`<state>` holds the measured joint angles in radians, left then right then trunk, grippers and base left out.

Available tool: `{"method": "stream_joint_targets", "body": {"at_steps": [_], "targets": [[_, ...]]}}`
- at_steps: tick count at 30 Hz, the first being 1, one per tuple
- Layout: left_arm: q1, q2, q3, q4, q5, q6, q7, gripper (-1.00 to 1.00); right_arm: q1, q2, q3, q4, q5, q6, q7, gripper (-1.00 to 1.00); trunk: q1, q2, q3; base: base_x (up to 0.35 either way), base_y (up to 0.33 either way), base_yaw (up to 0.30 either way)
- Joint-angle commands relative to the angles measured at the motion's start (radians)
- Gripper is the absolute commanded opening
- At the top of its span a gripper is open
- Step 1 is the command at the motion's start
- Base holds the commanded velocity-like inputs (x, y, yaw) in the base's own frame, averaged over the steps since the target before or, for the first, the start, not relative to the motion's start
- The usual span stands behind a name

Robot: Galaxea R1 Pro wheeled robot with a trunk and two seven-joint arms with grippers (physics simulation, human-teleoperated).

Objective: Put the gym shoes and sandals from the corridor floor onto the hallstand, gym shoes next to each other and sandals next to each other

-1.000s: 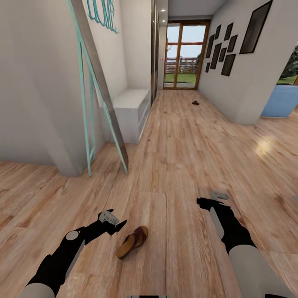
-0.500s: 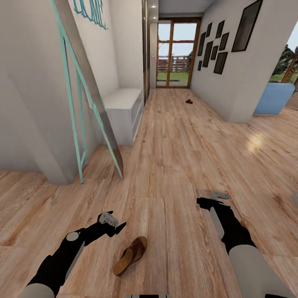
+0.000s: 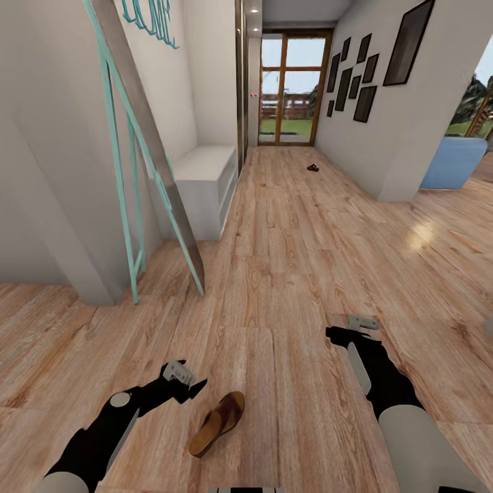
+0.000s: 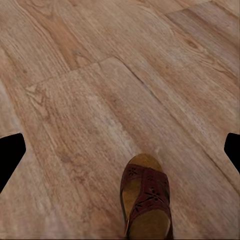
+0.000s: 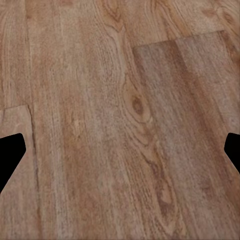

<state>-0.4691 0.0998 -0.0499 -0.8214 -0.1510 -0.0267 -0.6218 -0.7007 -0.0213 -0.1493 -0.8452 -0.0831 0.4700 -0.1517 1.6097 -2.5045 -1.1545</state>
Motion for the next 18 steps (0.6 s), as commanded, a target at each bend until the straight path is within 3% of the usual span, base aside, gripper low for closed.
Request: {"method": "stream_joint_targets", "body": {"at_steps": [1, 8, 11, 14, 18], "targets": [[0.000, 0.001, -0.001, 0.011, -0.008, -0.007, -0.001, 1.00, 0.000, 0.000, 0.000, -0.001, -0.009, 0.004, -0.006, 1.00, 0.000, 0.000, -0.001, 0.000, 0.002, 0.000], [0.000, 0.001, -0.001, 0.083, -0.014, -0.019, 0.000, 1.00, 0.000, 0.000, -0.004, -0.002, -0.009, 0.006, -0.006, 1.00, 0.000, 0.000, -0.002, 0.000, 0.000, 0.000], [0.000, 0.001, -0.001, 0.097, -0.042, -0.039, 0.000, 1.00, 0.000, 0.000, -0.005, -0.002, -0.009, 0.007, -0.006, 1.00, 0.000, 0.000, -0.006, 0.000, 0.000, 0.000], [0.000, 0.001, 0.000, 0.103, -0.093, -0.053, 0.000, 1.00, 0.000, 0.000, -0.006, -0.002, -0.009, 0.007, -0.006, 1.00, 0.001, -0.001, -0.022, 0.000, 0.000, 0.000], [0.000, 0.000, 0.001, 0.105, -0.108, -0.055, 0.000, 1.00, 0.000, 0.000, -0.005, -0.002, -0.009, 0.007, -0.006, 1.00, 0.002, -0.002, -0.037, 0.000, 0.000, 0.000]]}}
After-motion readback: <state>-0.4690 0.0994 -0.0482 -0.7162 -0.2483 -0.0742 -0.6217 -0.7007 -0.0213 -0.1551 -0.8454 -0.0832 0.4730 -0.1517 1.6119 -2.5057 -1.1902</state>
